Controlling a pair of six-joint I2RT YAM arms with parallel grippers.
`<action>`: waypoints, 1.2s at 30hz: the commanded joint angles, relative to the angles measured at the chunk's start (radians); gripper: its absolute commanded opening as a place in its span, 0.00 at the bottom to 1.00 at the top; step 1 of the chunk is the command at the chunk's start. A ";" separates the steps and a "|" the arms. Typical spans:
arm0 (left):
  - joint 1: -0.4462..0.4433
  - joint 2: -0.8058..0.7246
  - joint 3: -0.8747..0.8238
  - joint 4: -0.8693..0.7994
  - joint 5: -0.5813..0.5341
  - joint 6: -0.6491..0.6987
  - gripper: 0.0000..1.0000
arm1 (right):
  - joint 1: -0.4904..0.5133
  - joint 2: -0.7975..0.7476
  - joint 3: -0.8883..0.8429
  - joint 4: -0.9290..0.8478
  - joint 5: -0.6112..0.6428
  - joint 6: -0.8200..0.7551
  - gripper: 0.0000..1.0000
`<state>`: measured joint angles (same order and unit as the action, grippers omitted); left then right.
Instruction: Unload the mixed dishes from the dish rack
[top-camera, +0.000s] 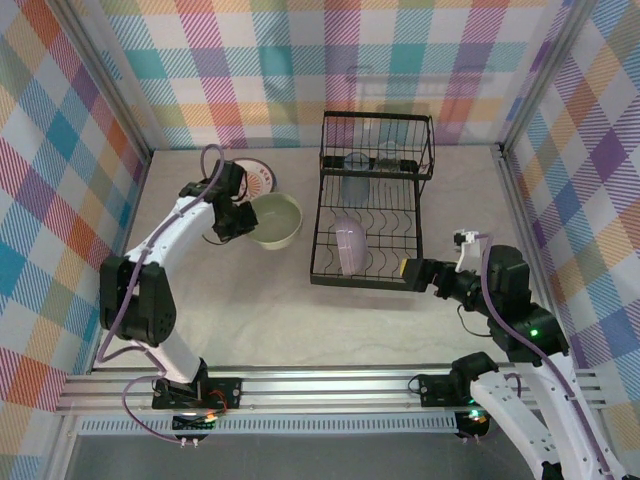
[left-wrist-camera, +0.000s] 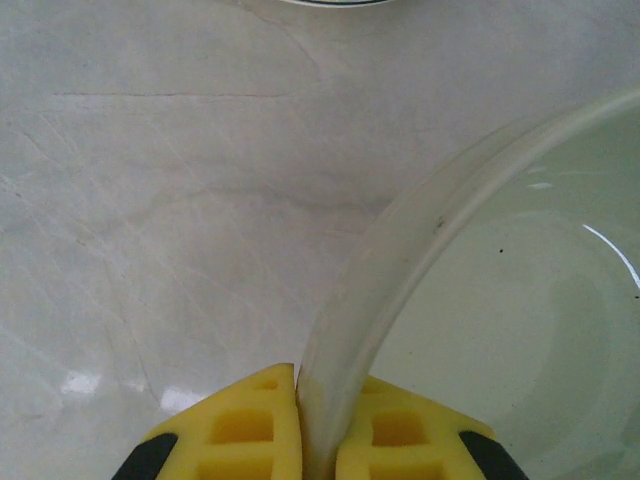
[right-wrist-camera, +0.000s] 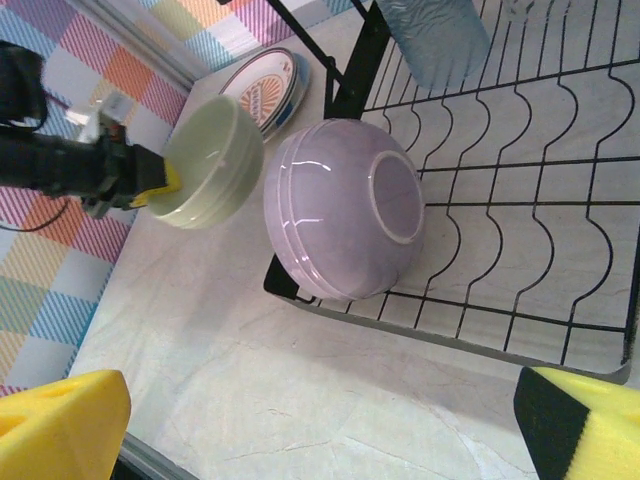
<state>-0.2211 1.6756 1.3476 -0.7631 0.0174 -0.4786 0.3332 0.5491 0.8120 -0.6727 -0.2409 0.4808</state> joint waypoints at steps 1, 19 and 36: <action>0.022 0.016 -0.008 0.128 0.032 -0.032 0.00 | -0.002 -0.006 -0.027 0.034 -0.051 -0.012 0.99; 0.023 0.185 -0.005 0.292 -0.008 -0.065 0.00 | -0.002 0.028 -0.058 0.059 -0.123 0.013 0.99; 0.023 0.209 0.011 0.350 0.047 -0.085 0.41 | -0.002 0.031 -0.044 -0.010 -0.034 0.032 0.99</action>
<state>-0.2070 1.9102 1.3457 -0.4515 0.0307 -0.5472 0.3332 0.5774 0.7517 -0.6594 -0.3237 0.4946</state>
